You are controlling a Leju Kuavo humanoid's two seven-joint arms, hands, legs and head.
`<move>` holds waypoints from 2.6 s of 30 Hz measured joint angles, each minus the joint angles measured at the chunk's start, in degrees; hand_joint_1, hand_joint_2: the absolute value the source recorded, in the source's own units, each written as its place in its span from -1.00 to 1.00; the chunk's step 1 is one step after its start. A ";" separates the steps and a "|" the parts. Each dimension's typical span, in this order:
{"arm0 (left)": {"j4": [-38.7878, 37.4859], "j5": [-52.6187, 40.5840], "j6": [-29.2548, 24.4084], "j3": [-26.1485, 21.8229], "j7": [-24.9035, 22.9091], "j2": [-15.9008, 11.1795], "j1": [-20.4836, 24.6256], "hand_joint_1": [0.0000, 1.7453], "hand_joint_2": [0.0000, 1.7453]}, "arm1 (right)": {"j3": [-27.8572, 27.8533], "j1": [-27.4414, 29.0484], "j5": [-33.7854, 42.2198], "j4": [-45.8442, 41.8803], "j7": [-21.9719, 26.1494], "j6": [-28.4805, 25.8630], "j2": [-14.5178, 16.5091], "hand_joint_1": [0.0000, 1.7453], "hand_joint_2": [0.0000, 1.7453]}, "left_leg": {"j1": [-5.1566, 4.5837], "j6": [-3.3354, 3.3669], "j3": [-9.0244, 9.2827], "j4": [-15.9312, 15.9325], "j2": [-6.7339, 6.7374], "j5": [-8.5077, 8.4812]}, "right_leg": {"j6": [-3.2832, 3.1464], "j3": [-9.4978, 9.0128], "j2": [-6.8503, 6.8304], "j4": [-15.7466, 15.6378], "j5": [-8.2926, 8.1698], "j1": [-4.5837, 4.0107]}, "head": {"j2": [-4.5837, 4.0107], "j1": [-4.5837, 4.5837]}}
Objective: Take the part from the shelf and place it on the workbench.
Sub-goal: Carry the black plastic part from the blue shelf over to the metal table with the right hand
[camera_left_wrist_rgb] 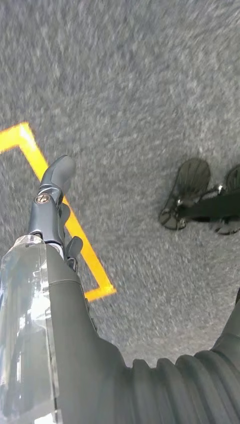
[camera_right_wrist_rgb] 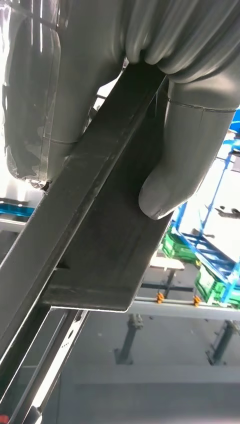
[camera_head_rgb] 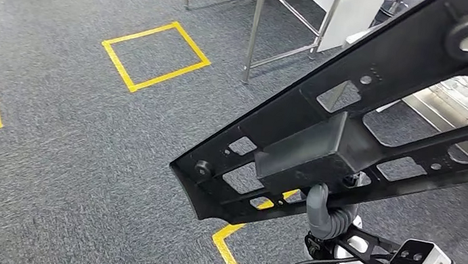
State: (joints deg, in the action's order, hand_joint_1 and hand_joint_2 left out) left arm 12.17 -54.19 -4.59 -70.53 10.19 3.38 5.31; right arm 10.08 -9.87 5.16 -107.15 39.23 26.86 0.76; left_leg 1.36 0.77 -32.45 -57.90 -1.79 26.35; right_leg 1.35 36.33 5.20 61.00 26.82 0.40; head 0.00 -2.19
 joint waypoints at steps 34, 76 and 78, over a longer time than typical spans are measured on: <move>0.00 -0.43 0.13 -0.04 -0.10 -0.29 -0.22 -1.00 1.00 | -0.57 -0.08 0.08 0.81 -0.02 -0.01 -0.03 1.00 1.00 | -0.38 0.64 0.49 0.84 2.91 -0.09 | 0.45 5.74 -4.67 11.94 5.50 0.13 | 0.00 0.00; -0.02 1.94 4.11 -1.01 3.76 -0.10 0.30 -1.00 1.00 | -1.68 0.67 -0.51 0.17 0.00 -1.96 -1.01 1.00 1.00 | -0.48 -2.22 1.72 -1.20 6.68 3.21 | -1.80 -2.34 -7.90 -3.81 -1.90 0.18 | 0.00 -0.01; -0.02 1.93 4.40 -1.01 3.71 -0.10 0.20 -1.00 1.00 | -1.60 0.49 -0.73 -0.02 -0.01 -2.19 -1.01 1.00 1.00 | -0.30 -2.52 -1.35 -7.81 3.58 6.70 | -2.34 -2.49 -7.14 -3.98 -1.88 0.25 | 0.00 -0.01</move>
State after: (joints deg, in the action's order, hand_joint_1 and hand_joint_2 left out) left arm 12.15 -52.25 -0.19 -71.54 13.90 3.28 5.51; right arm 8.48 -9.38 4.44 -107.17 39.23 24.67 -0.25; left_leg 1.07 -1.75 -33.80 -65.71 1.79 33.06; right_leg -0.99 33.84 -1.94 57.03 24.94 0.65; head 0.00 -2.19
